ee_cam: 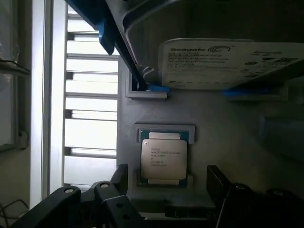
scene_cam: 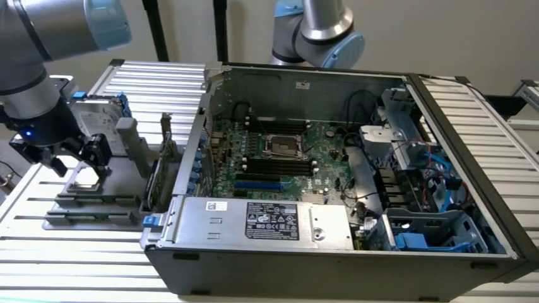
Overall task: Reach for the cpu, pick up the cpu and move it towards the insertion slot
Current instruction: 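Pick up the cpu and move it towards the insertion slot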
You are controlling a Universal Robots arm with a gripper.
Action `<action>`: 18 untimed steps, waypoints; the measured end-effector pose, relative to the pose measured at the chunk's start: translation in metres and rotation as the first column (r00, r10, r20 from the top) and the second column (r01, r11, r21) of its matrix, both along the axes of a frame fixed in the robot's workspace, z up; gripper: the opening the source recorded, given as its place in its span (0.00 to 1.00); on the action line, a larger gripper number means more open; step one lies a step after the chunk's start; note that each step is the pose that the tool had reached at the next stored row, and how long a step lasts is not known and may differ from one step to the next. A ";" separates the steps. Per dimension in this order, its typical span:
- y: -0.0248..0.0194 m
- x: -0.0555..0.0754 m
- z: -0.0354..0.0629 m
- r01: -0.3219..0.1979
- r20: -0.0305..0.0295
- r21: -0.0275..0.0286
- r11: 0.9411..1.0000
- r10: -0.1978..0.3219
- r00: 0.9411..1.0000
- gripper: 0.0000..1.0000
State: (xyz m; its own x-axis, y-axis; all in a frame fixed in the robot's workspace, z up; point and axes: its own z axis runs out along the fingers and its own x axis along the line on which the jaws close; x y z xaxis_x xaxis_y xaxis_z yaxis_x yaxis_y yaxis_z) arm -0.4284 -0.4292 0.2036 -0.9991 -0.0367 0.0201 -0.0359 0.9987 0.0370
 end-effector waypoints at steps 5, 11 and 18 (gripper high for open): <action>0.0054 0.000 -0.0049 0.005 0.000 0.000 1.000 -0.005 1.000 0.76; 0.0061 -0.002 -0.0071 0.010 -0.002 0.000 1.000 -0.010 1.000 0.76; 0.0062 -0.002 -0.0124 0.036 -0.002 0.000 0.999 -0.036 0.999 0.76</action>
